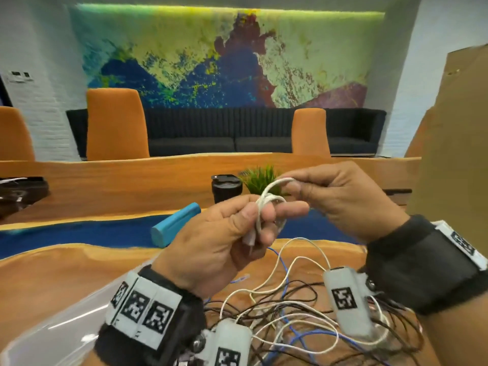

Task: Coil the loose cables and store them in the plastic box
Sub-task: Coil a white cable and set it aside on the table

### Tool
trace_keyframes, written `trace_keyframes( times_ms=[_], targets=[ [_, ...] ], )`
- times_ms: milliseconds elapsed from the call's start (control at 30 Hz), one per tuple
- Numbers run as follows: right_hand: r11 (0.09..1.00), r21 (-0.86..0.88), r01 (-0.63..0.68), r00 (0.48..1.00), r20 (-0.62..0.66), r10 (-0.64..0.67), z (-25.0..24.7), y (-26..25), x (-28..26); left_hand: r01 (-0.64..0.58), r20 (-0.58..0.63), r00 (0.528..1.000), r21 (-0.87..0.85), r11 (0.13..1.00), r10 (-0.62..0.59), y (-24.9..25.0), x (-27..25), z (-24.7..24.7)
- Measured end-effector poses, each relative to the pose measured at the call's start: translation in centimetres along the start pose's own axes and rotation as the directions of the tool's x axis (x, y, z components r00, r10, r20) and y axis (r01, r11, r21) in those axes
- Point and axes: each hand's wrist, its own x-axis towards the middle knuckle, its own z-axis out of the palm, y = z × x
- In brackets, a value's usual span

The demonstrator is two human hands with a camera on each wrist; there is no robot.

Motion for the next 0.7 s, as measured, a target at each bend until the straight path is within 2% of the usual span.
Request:
trace_keyframes(
  times_ms=[67, 100, 133, 167, 200, 233, 267, 300, 333, 367, 433, 467, 500, 567, 600, 633, 700],
  targets=[
    [0.992, -0.122, 0.029, 0.998, -0.056, -0.036, 0.9, 1.9, -0.5, -0.082, -0.061, 0.996, -0.217, 0.973, 0.070, -0.2, 0.4, -0.4],
    [0.971, -0.233, 0.052, 0.996, -0.063, -0.068, 1.5, 2.6, -1.0, -0.126, -0.111, 0.989, -0.246, 0.961, 0.102, -0.3, 0.7, -0.6],
    [0.923, -0.380, 0.069, 0.996, -0.029, -0.086, 2.1, 2.8, -1.7, -0.165, -0.177, 0.976, -0.209, 0.964, 0.128, -0.3, 0.9, -0.7],
    [0.845, -0.527, 0.088, 0.996, 0.043, -0.077, 2.8, 2.8, -2.3, -0.192, -0.244, 0.956, -0.096, 0.977, 0.164, -0.3, 1.0, -0.8],
    [0.756, -0.645, 0.112, 0.991, 0.129, -0.037, 3.5, 2.4, -2.8, -0.195, -0.294, 0.931, 0.095, 0.976, 0.215, -0.3, 1.1, -1.1],
    [0.688, -0.711, 0.147, 0.981, 0.196, -0.008, 4.0, 1.7, -3.2, -0.163, -0.297, 0.915, 0.349, 0.923, 0.273, -0.4, 1.0, -1.2],
    [0.662, -0.727, 0.183, 0.972, 0.233, -0.013, 4.2, 1.0, -3.2, -0.117, -0.238, 0.920, 0.594, 0.796, 0.313, -0.6, 1.0, -1.3],
    [0.657, -0.723, 0.212, 0.970, 0.236, -0.053, 3.9, 0.4, -3.3, -0.092, -0.143, 0.940, 0.769, 0.633, 0.311, -0.8, 1.0, -1.2],
    [0.658, -0.714, 0.240, 0.970, 0.211, -0.125, 3.3, -0.1, -3.3, -0.091, -0.063, 0.957, 0.863, 0.496, 0.284, -1.1, 1.0, -1.3],
    [0.662, -0.704, 0.259, 0.965, 0.165, -0.203, 2.9, -0.5, -3.0, -0.091, -0.020, 0.968, 0.899, 0.428, 0.249, -1.1, 1.0, -1.4],
    [0.684, -0.674, 0.278, 0.943, 0.056, -0.328, 1.9, -0.9, -2.8, -0.060, -0.032, 0.981, 0.885, 0.462, 0.190, -0.8, 0.9, -1.1],
    [0.693, -0.664, 0.282, 0.927, 0.003, -0.375, 1.5, -0.7, -2.7, -0.036, -0.049, 0.988, 0.849, 0.527, 0.147, -0.6, 0.9, -0.9],
    [0.706, -0.659, 0.261, 0.916, -0.061, -0.396, 1.1, -0.4, -2.6, -0.005, -0.065, 0.994, 0.777, 0.630, 0.088, -0.7, 0.9, -0.6],
    [0.746, -0.641, 0.180, 0.908, -0.183, -0.376, 0.3, 0.7, -2.6, 0.055, -0.077, 0.997, 0.542, 0.839, -0.016, -0.9, 0.6, 0.1],
    [0.775, -0.613, 0.155, 0.903, -0.231, -0.364, -0.1, 1.1, -2.5, 0.059, -0.062, 0.997, 0.398, 0.916, -0.037, -0.9, 0.5, 0.3],
    [0.804, -0.579, 0.133, 0.901, -0.268, -0.342, -0.5, 1.5, -2.6, 0.051, -0.032, 0.999, 0.262, 0.964, -0.044, -0.9, 0.3, 0.4],
    [0.837, -0.534, 0.119, 0.903, -0.292, -0.316, -0.8, 2.2, -2.6, 0.023, 0.066, 0.998, -0.025, 0.999, -0.021, -0.6, 0.4, 0.2]
  ],
)
